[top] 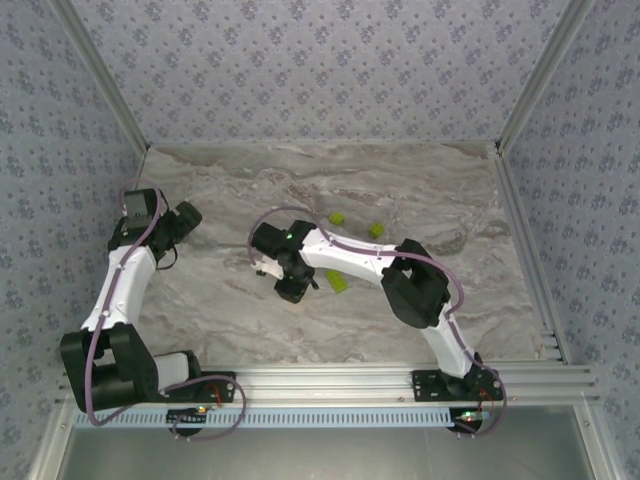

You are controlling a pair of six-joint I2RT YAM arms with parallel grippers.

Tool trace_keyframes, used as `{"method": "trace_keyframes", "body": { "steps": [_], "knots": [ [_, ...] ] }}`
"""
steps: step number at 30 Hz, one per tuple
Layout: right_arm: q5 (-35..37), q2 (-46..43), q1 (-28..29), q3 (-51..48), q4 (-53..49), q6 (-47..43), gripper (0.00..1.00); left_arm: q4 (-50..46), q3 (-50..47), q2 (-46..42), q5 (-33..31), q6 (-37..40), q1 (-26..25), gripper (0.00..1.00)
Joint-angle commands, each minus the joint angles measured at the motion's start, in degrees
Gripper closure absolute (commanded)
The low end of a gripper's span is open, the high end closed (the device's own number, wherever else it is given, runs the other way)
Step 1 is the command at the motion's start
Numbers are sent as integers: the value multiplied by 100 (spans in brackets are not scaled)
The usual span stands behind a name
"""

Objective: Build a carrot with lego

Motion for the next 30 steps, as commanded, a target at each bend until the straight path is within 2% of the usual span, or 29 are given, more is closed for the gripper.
{"method": "trace_keyframes", "body": {
  "steps": [1, 10, 14, 23, 30],
  "knots": [
    [50, 65, -48, -161, 73, 11, 59, -50, 174, 47, 16, -34, 42, 5],
    [-72, -168, -114, -148, 141, 108, 35, -74, 191, 65, 5, -22, 34, 5],
    [-63, -516, -150, -192, 184, 113, 29, -96, 216, 47, 7, -24, 39, 5],
    [144, -1809, -544, -855, 75, 235, 25, -110, 183, 4, 7, -27, 38, 5],
    [373, -1787, -1266, -1552, 417, 1012, 27, -108, 191, -5, 17, -27, 41, 5]
  ]
}}
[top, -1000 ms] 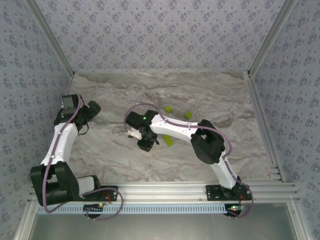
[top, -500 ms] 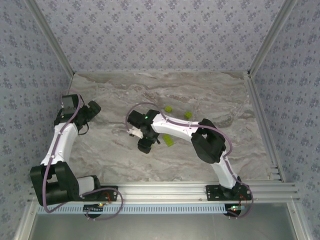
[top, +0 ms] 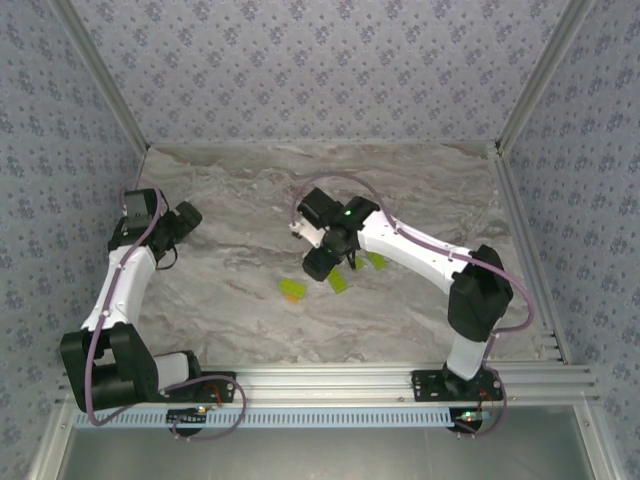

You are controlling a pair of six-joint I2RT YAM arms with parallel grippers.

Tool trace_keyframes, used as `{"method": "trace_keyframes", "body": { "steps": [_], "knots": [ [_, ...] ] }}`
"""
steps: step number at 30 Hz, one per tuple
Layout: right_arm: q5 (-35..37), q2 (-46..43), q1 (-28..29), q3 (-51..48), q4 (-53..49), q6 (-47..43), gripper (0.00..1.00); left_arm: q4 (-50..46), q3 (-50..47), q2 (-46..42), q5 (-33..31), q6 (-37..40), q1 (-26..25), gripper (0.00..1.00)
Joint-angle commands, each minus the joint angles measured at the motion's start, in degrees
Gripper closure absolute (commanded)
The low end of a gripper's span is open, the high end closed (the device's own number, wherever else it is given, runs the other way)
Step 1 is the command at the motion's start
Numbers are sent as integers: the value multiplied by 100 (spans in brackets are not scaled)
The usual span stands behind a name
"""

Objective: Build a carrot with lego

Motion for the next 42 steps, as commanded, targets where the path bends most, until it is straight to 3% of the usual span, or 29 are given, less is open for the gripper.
{"method": "trace_keyframes", "body": {
  "steps": [1, 6, 15, 27, 37, 42],
  "knots": [
    [259, 305, -262, -282, 107, 730, 27, -106, 191, -14, 18, -22, 39, 5],
    [287, 769, -325, -319, 303, 1381, 29, -132, 209, 2, 14, -24, 39, 5],
    [58, 1133, -334, -453, 475, 1769, 36, -115, 200, 32, 1, -22, 37, 5],
    [-121, 1314, -259, -662, 538, 1542, 44, -87, 187, 96, 14, -23, 42, 5],
    [-38, 1353, -218, -679, 471, 1457, 62, -116, 209, 78, 14, -13, 35, 5],
    [76, 1029, -59, -297, -63, 1200, 67, -107, 199, 73, 22, -24, 37, 5]
  ]
}}
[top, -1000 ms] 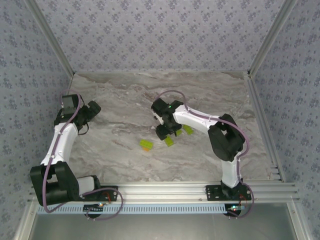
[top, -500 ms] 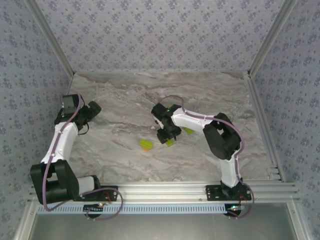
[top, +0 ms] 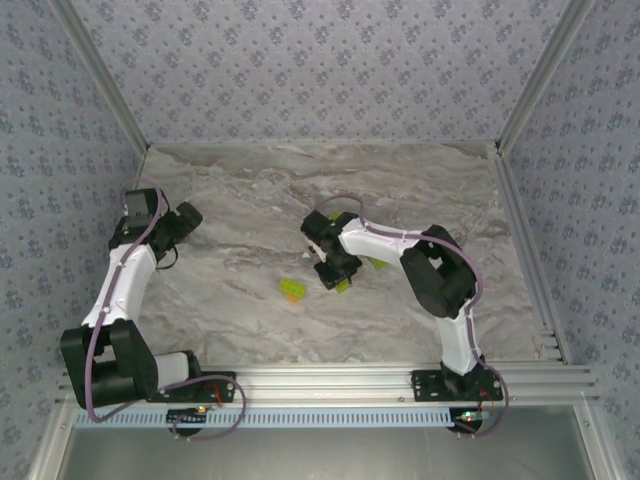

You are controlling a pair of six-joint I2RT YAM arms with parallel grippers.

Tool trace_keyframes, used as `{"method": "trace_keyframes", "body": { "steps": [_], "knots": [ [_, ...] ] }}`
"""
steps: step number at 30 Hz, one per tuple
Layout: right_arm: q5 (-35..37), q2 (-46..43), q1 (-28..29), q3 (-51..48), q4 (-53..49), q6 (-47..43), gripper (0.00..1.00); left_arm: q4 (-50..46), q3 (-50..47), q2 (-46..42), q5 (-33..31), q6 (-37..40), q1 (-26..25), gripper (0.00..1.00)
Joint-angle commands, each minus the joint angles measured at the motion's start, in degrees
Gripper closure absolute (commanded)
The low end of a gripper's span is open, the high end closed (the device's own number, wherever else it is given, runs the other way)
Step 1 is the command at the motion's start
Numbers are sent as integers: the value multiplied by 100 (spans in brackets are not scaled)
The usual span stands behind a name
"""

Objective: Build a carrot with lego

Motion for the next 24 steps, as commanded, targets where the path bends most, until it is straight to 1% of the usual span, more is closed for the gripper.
{"method": "trace_keyframes", "body": {
  "steps": [1, 7, 10, 15, 19, 24],
  "knots": [
    [134, -346, 172, 434, -683, -288, 67, -97, 189, -12, 29, -26, 40, 5],
    [182, -373, 317, 1593, -1730, -734, 67, -110, 194, -29, 36, -18, 41, 5],
    [-125, -207, 432, 2170, -2082, -958, 68, -111, 186, -52, 22, -17, 38, 5],
    [-559, 366, 676, 3070, -2564, -1477, 68, -107, 184, -51, 23, -13, 41, 5],
    [-645, 964, 834, 3787, -3073, -1911, 68, -131, 207, -55, 32, -18, 39, 5],
    [-611, 1313, 929, 4092, -3139, -2105, 68, -153, 206, -82, 4, -1, 36, 5]
  ]
}}
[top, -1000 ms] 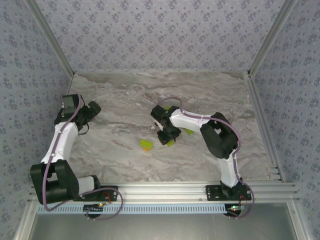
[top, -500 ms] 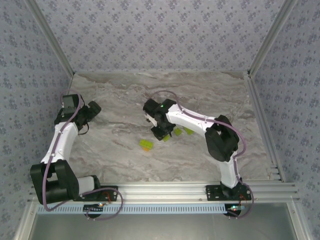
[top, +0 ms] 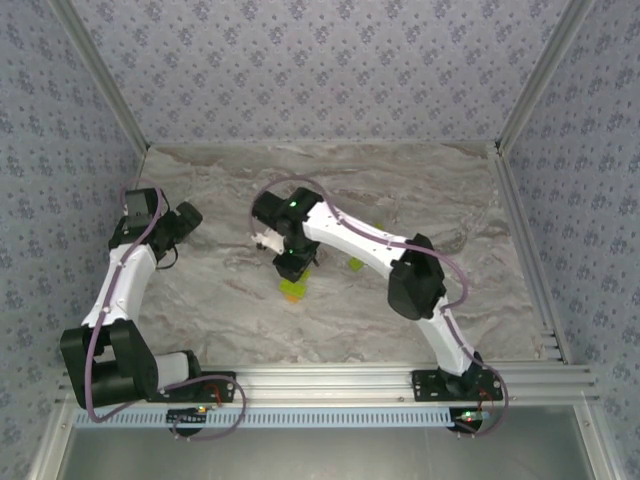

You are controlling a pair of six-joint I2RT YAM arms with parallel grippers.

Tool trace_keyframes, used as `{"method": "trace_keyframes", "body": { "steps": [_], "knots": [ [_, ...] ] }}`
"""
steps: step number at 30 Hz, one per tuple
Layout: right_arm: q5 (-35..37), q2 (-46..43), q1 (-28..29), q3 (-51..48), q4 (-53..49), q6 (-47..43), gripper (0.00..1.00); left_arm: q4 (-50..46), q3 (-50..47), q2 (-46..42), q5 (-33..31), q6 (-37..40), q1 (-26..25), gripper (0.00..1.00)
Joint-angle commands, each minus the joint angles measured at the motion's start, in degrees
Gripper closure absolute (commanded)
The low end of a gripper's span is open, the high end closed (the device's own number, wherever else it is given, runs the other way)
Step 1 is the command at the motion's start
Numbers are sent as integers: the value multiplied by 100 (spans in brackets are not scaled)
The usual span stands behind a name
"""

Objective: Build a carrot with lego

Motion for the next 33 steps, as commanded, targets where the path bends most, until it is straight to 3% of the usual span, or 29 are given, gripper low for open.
{"method": "trace_keyframes", "body": {
  "steps": [1, 33],
  "knots": [
    [-54, 162, 28, 256, -455, -324, 68, -141, 202, -84, 2, -5, 40, 5],
    [-285, 281, 98, -137, 143, -346, 66, -92, 176, -4, 7, -5, 39, 5]
  ]
}}
